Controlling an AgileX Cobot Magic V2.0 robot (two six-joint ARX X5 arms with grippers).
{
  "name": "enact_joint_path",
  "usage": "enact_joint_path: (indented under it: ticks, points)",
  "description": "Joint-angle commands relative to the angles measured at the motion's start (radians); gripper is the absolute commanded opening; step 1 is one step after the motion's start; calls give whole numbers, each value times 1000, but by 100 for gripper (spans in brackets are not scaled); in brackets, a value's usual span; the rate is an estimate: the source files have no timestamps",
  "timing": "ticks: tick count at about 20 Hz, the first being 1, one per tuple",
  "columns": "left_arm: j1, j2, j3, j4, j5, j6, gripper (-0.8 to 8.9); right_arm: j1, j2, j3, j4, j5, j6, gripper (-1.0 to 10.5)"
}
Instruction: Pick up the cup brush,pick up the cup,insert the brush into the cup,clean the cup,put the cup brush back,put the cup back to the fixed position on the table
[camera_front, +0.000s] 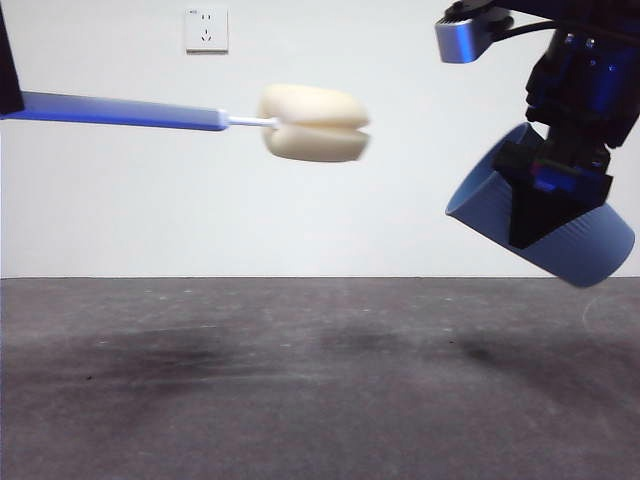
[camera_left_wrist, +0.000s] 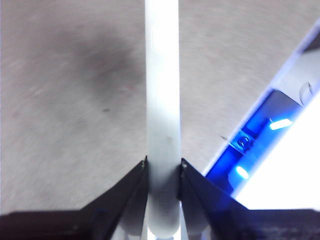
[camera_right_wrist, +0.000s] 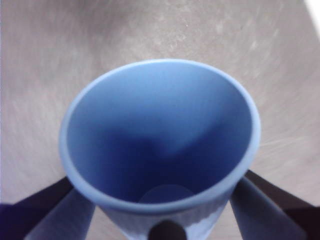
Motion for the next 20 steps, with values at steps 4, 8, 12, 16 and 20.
enact_joint_path:
  ticks: [4, 8, 12, 16, 20]
  points:
    - [-115, 74, -3, -5, 2, 15, -8, 93, 3, 10, -4, 87, -172, -17]
    - [-157, 106, -3, 26, 0, 6, -8, 140, 3, 10, -47, 121, -233, -17]
    - [-186, 127, -3, 37, 1, -16, -8, 169, 3, 10, -59, 124, -249, -17]
    - [-224, 133, -3, 83, 2, -43, -8, 209, 10, 10, -68, 126, -270, -17]
    - [-252, 171, -3, 113, 5, -69, -8, 286, 43, 10, -71, 147, -274, -17]
